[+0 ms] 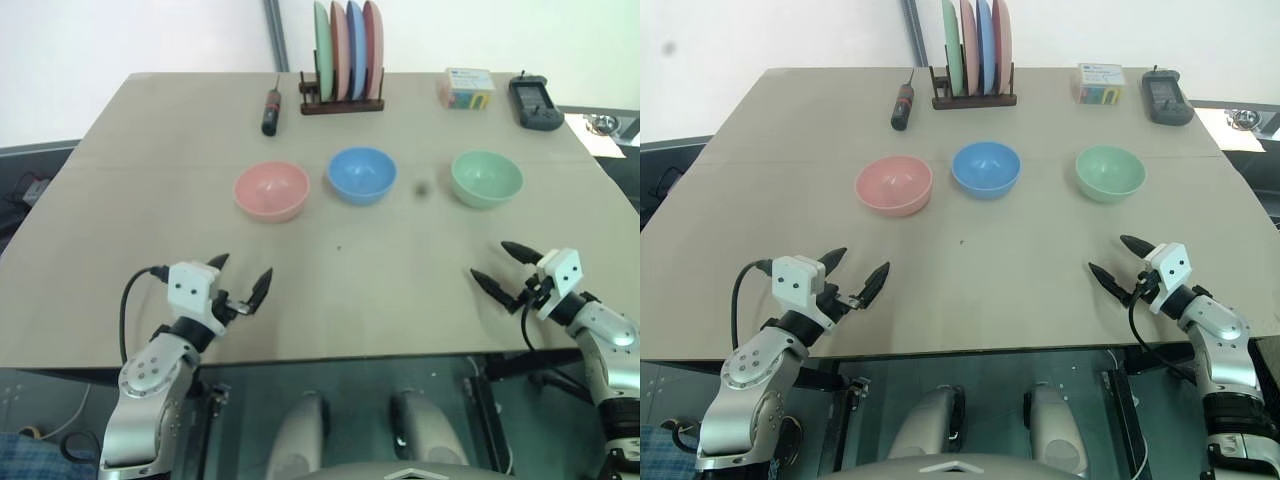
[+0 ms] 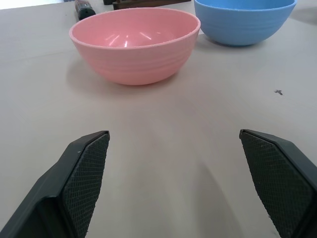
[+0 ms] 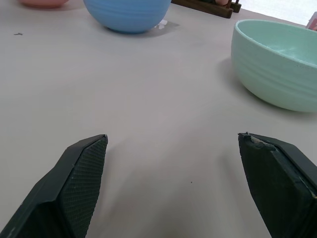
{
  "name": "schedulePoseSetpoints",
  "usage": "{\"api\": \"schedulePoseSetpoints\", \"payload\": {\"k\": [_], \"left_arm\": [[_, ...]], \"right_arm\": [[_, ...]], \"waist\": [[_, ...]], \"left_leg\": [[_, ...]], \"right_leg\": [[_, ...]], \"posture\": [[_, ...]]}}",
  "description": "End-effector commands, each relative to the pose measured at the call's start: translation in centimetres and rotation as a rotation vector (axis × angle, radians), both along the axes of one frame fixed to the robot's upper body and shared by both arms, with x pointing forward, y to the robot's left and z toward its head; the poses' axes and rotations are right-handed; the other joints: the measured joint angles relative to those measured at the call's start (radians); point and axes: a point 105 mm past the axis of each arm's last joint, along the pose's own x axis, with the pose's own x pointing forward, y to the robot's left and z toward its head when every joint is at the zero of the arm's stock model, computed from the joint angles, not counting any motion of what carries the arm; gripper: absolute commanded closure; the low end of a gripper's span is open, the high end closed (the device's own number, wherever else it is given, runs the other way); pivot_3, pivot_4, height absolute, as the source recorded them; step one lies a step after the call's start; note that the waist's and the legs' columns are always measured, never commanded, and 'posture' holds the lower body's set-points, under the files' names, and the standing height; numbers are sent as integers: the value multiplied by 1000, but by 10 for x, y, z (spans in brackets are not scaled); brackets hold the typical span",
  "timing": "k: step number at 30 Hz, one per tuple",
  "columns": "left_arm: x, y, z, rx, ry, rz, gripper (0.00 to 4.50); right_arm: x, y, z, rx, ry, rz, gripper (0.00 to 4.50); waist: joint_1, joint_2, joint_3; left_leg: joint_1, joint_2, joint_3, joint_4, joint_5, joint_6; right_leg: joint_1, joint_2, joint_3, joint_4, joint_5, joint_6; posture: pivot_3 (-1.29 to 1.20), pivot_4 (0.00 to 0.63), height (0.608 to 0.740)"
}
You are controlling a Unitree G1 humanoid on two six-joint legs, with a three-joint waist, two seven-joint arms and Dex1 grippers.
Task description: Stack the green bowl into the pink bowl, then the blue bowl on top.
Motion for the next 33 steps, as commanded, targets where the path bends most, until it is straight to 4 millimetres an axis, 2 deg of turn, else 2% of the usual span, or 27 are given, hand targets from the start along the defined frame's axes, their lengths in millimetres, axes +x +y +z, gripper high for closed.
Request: {"api": "schedulePoseSetpoints", "payload": {"k": [1, 18, 22, 26, 30, 33], "left_arm": [[-3, -6, 17, 9, -69, -45, 0], [2, -15, 19, -3, -74, -64, 0], [3, -17, 19, 2, -72, -74, 0], [11, -22, 14, 40, -27, -92, 0], [29, -21, 14, 179, 7, -44, 0], [44, -24, 24, 248, -12, -33, 0]], "right_arm": [[0, -2, 14, -1, -51, 6, 88], [-4, 8, 16, 10, -47, 33, 88], [-4, 16, 20, 25, -52, 54, 88], [-11, 39, 31, 86, -65, 141, 88], [-24, 70, 57, 209, -116, 280, 88], [-34, 91, 75, 262, -132, 367, 88]], "waist": [[0, 0, 0], [1, 0, 0], [0, 0, 0], [1, 0, 0], [2, 0, 0], [4, 0, 0]], "left_leg": [[0, 0, 0, 0, 0, 0], [0, 0, 0, 0, 0, 0], [0, 0, 0, 0, 0, 0], [0, 0, 0, 0, 0, 0], [0, 0, -1, 0, 0, 0], [0, 0, -1, 0, 0, 0]], "right_leg": [[0, 0, 0, 0, 0, 0], [0, 0, 0, 0, 0, 0], [0, 0, 0, 0, 0, 0], [0, 0, 0, 0, 0, 0], [0, 0, 0, 0, -2, 3], [0, 0, 0, 0, 0, 5]], "posture": [[0, 150, 740], [0, 150, 740], [0, 150, 740], [0, 150, 740], [0, 150, 740], [0, 150, 740]]}}
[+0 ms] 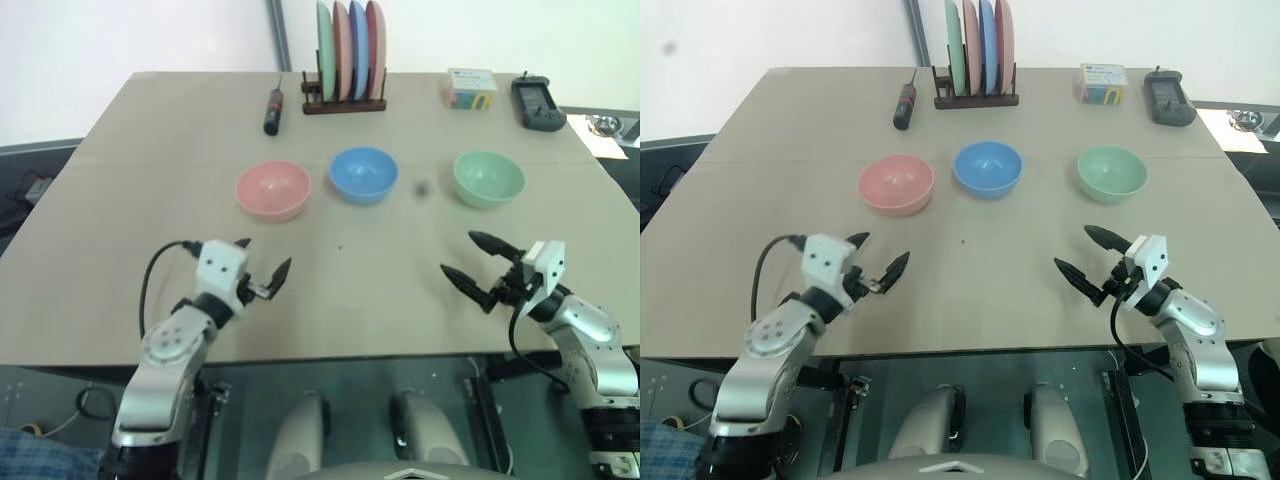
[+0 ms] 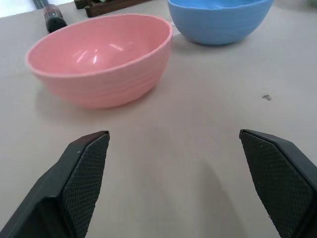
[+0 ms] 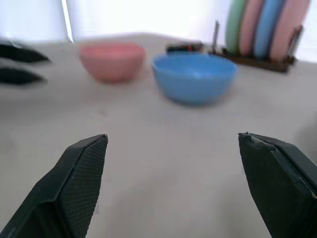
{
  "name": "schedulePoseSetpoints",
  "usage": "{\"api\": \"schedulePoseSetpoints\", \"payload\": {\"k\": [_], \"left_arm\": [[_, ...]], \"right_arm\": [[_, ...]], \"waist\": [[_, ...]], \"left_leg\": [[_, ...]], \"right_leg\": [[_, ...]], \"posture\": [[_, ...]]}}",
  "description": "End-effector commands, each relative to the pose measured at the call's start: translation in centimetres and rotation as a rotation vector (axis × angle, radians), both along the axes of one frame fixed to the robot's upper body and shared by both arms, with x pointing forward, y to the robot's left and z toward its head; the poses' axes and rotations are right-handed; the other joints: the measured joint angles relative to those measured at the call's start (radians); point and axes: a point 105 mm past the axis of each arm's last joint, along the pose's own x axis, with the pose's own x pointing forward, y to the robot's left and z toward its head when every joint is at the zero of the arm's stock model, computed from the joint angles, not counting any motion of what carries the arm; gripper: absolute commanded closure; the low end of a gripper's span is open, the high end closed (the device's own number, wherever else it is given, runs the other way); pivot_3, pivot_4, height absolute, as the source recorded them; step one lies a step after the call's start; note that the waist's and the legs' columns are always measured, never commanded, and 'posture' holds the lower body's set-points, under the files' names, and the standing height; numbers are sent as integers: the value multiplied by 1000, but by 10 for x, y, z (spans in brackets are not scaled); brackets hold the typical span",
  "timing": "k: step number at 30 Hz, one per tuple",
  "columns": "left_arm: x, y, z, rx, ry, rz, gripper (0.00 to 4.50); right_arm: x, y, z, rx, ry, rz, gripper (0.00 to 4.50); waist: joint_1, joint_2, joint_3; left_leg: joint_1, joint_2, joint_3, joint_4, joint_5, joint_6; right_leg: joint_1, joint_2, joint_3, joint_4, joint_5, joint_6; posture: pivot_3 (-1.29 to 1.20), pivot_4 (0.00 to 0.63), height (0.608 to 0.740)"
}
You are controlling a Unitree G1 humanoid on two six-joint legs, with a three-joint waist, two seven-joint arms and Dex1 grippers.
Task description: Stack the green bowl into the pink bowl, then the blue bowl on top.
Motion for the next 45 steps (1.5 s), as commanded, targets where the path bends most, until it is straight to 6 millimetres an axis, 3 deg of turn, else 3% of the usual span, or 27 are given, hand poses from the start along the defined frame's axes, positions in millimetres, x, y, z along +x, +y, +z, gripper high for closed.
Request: {"api": "schedulePoseSetpoints", "payload": {"k": [1, 9, 19, 22, 26, 30, 36, 41, 45], "left_arm": [[16, -5, 15, 91, -43, 8, 0], [56, -31, 37, 168, -75, -68, 0], [89, -31, 14, 308, 28, -96, 0], [97, -29, 14, 306, 37, -86, 716], [102, -35, 24, 301, 26, -115, 2627], [96, -43, 26, 318, 39, -172, 4423], [66, -72, 30, 363, 78, -377, 4473], [18, -111, 31, 441, 116, -685, 4473], [-3, -129, 27, 484, 148, -833, 4473]], "right_arm": [[-13, 23, 31, 66, -60, 104, 88], [-16, 41, 39, 71, -54, 148, 88], [-16, 37, 37, 54, -57, 108, 88], [-15, 36, 37, 50, -60, 96, 0], [-15, 34, 36, 47, -58, 86, 0], [-15, 32, 33, 42, -55, 77, 0], [-15, 31, 31, 39, -53, 72, 0], [-15, 31, 30, 37, -51, 74, 0], [-14, 31, 30, 37, -50, 75, 0]], "waist": [[1, 0, 0], [5, 0, 0], [3, 0, 0], [5, 0, 0], [5, 0, 0], [5, 0, 0], [4, 0, 0], [3, 0, 0], [2, 0, 0]], "left_leg": [[0, 0, 0, 0, 0, 0], [-1, 0, -1, 0, 0, 0], [-1, 0, -1, 0, 0, 0], [-1, -1, -2, 0, 0, 0], [-1, -1, -2, 0, 0, 0], [-2, -1, -2, 0, 0, 0], [-1, -1, -1, 0, 0, 0], [-2, 0, -1, 0, 0, 0], [-1, 0, -1, 0, 0, 0]], "right_leg": [[0, 0, 0, 0, 1, 1], [0, 0, -1, 0, 1, 1], [0, 0, -2, 0, 3, -1], [0, 0, -2, 0, 3, -1], [0, 0, -2, 0, 3, -1], [0, 0, -2, 0, 3, -1], [0, 0, -2, 0, 3, -1], [0, 0, -2, 0, 3, -1], [0, 0, -1, 0, 1, 1]], "posture": [[0, 150, 740], [0, 150, 740], [0, 150, 740], [0, 150, 740], [0, 150, 740], [0, 150, 740], [0, 150, 740], [0, 150, 740], [0, 150, 740]]}}
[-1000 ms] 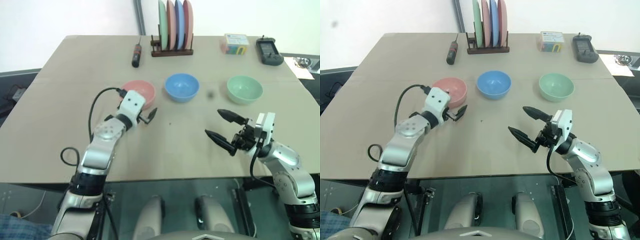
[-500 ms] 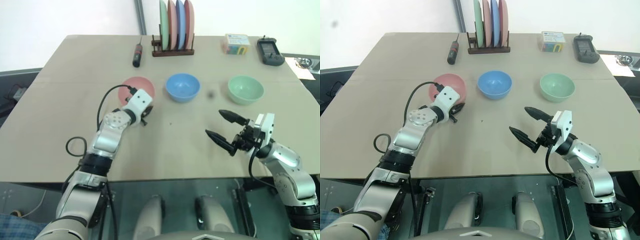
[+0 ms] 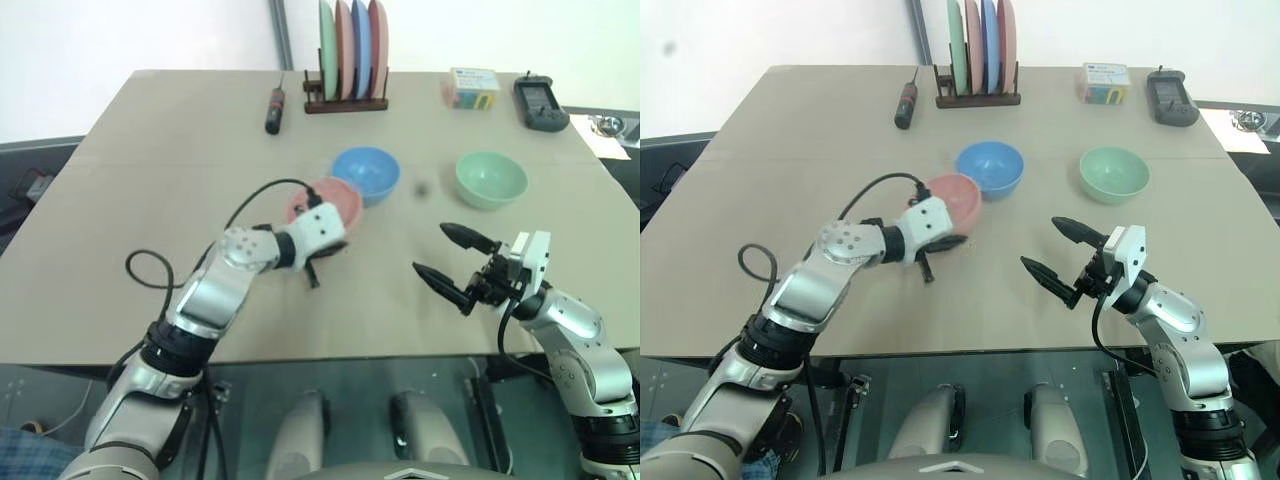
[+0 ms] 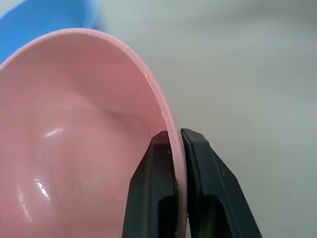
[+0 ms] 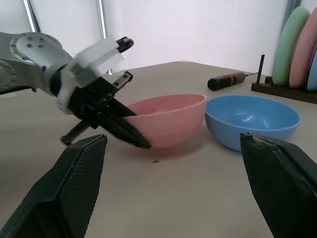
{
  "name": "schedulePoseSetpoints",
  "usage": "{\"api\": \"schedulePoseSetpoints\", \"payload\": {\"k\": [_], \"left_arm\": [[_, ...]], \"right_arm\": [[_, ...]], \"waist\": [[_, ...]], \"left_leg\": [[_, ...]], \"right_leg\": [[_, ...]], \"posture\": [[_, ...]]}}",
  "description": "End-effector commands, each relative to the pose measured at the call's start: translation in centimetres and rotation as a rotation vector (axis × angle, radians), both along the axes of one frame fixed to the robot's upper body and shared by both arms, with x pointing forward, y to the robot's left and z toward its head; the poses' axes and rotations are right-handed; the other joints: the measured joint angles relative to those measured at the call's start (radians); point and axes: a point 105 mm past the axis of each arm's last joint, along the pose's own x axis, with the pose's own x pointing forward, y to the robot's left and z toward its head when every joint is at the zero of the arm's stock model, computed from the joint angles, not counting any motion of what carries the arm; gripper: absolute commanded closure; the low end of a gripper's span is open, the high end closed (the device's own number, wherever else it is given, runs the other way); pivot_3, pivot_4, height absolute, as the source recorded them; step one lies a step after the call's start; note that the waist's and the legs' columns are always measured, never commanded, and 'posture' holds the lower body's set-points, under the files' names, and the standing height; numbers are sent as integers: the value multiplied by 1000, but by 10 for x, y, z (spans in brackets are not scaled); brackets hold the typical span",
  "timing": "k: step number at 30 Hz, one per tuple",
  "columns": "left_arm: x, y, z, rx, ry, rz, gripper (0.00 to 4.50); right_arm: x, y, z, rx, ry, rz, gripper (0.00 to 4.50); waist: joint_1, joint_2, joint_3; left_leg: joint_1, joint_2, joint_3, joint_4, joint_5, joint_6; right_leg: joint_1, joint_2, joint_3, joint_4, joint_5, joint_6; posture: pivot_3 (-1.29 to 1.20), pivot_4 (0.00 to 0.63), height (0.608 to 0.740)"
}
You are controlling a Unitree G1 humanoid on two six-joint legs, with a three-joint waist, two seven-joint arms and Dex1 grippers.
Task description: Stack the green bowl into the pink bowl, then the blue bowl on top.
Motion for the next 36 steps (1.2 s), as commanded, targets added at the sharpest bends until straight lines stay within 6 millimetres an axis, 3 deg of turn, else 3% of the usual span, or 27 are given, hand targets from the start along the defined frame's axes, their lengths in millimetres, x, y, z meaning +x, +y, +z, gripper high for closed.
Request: {"api": "schedulePoseSetpoints", "payload": {"k": [1, 4, 9, 10, 12, 17, 19, 29, 36], "left_arm": [[-21, -19, 2, 54, 7, -158, 4473], [-23, -31, -4, 119, -49, -228, 4473], [-23, -44, -2, 69, -57, -244, 4473], [-22, -45, -1, 61, -69, -247, 3688], [-20, -46, 0, 26, -65, -235, 3034], [-18, -41, 5, -7, -84, -219, 646], [-17, -38, 8, -34, -85, -200, 30], [-25, 1, 44, -406, -53, -50, 30], [-42, 65, 39, -706, -45, 182, 30]], "right_arm": [[-1, -1, 11, 7, -53, -3, 0], [-2, -1, 10, 4, -54, -6, 0], [-1, -2, 10, 5, -54, -13, 0], [-2, -2, 9, 5, -53, -14, 0], [-2, -2, 8, 5, -51, -15, 0], [-1, -2, 7, 2, -49, -12, 0], [0, -3, 6, -1, -48, -11, 0], [11, -23, 6, -87, -53, -58, 0], [68, -70, 3, -406, -107, -281, 0]], "waist": [[0, 0, 0], [-1, 0, 0], [2, 0, 0], [1, 0, 0], [-1, 0, 0], [-1, 0, 0], [0, 0, 0], [-3, 0, 0], [-7, 0, 0]], "left_leg": [[0, 0, 0, 0, 0, 0], [0, 0, 0, 0, 0, 0], [0, 0, 0, 0, 0, 0], [0, 0, 0, 0, 0, 0], [0, 0, 0, 0, 0, 0], [0, 0, 0, 0, 0, 0], [0, 0, 0, 0, 0, 0], [0, 0, 0, 0, 0, 0], [2, 0, 2, 1, 0, 0]], "right_leg": [[0, 0, 0, 0, 0, 1], [0, 0, 0, 0, 0, 1], [0, 0, 0, 0, -1, 1], [0, 0, 0, 0, -1, 1], [0, 0, 0, 0, -1, 1], [0, 0, 0, 0, -1, 1], [0, 0, 0, 0, -1, 1], [0, 0, 0, 0, 0, 0], [0, 0, 1, 1, 2, -2]], "posture": [[0, 150, 740], [0, 150, 740], [0, 150, 740], [0, 150, 740], [0, 150, 740], [0, 150, 740], [0, 150, 740], [0, 150, 740], [0, 150, 740]]}}
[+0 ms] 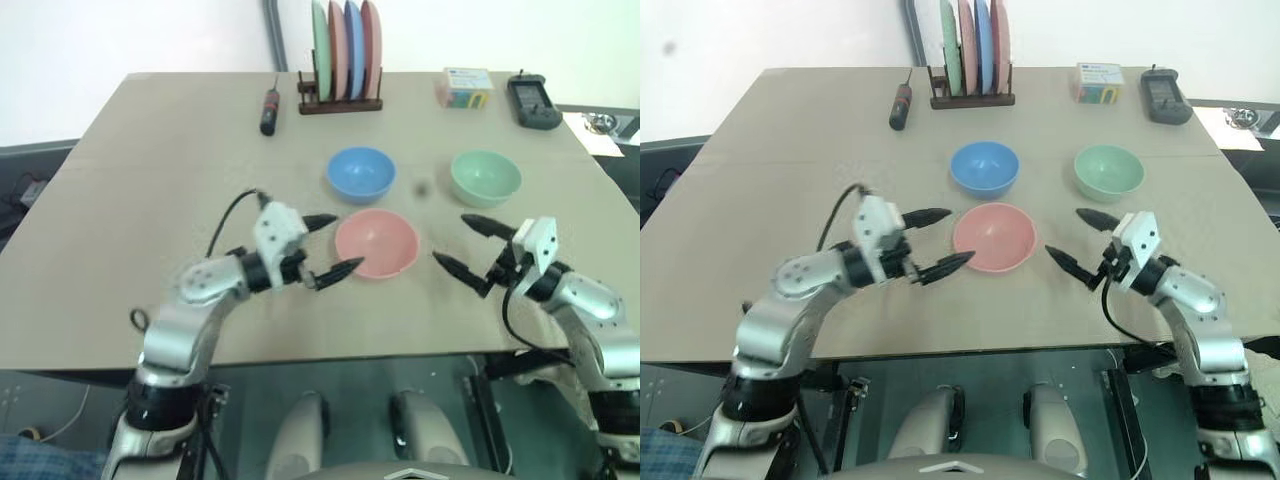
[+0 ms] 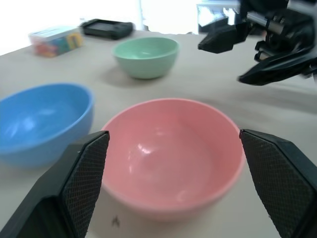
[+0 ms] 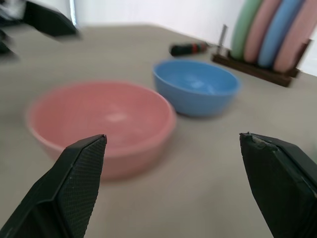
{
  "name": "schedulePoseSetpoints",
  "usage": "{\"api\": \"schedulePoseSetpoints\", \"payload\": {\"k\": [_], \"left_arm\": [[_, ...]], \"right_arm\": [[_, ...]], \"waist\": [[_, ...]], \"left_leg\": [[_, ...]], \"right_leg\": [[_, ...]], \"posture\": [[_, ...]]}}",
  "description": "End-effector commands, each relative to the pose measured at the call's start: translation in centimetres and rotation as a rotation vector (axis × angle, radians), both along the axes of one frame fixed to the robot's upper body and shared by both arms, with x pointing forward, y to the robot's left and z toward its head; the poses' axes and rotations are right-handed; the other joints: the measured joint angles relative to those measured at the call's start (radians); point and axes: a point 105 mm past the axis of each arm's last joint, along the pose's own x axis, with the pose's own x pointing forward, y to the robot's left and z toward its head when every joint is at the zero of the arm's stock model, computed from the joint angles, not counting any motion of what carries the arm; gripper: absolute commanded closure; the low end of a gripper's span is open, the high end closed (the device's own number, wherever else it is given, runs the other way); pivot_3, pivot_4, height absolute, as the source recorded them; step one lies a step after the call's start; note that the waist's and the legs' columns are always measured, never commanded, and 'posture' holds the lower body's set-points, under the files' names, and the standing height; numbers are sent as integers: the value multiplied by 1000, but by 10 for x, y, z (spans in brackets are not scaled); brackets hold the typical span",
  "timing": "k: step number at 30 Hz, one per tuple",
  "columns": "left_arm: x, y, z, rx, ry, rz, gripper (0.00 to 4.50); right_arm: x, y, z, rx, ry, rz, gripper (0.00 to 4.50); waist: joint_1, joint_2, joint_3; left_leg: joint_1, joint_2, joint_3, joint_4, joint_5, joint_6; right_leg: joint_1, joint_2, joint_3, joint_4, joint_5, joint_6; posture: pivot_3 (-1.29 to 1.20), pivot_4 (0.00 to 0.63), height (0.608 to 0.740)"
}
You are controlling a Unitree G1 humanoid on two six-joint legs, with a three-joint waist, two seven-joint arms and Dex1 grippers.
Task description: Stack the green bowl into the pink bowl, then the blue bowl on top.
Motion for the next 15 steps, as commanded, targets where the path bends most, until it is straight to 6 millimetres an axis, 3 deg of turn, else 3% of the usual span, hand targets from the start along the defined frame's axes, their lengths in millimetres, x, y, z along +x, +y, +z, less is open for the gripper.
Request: {"api": "schedulePoseSetpoints", "payload": {"k": [1, 8, 12, 15], "left_arm": [[-13, 25, 14, -101, -70, 76, 30], [-41, 50, 0, -214, -37, 116, 30], [-54, 49, -11, -223, -6, 83, 30], [-61, 44, -13, -235, -9, 61, 30]], "right_arm": [[23, -18, 12, -138, -74, -68, 0], [70, -24, 23, -277, -71, -108, 0], [96, -24, 23, -335, -33, -164, 0], [112, -20, 10, -328, 105, -182, 0]], "waist": [[1, 0, 0], [0, 0, 0], [-2, 0, 0], [-2, 0, 0]], "left_leg": [[0, 0, 0, 0, 0, 0], [0, 0, 1, 0, 0, 0], [0, 0, 1, 0, 0, 0], [0, 0, 2, 0, 0, 0]], "right_leg": [[0, 0, 0, 0, 0, 0], [0, -1, 1, -1, 0, -1], [0, 0, 1, -1, 0, -1], [0, 0, 1, -1, -2, -5]], "posture": [[0, 150, 740], [0, 150, 740], [0, 150, 740], [0, 150, 740]]}}
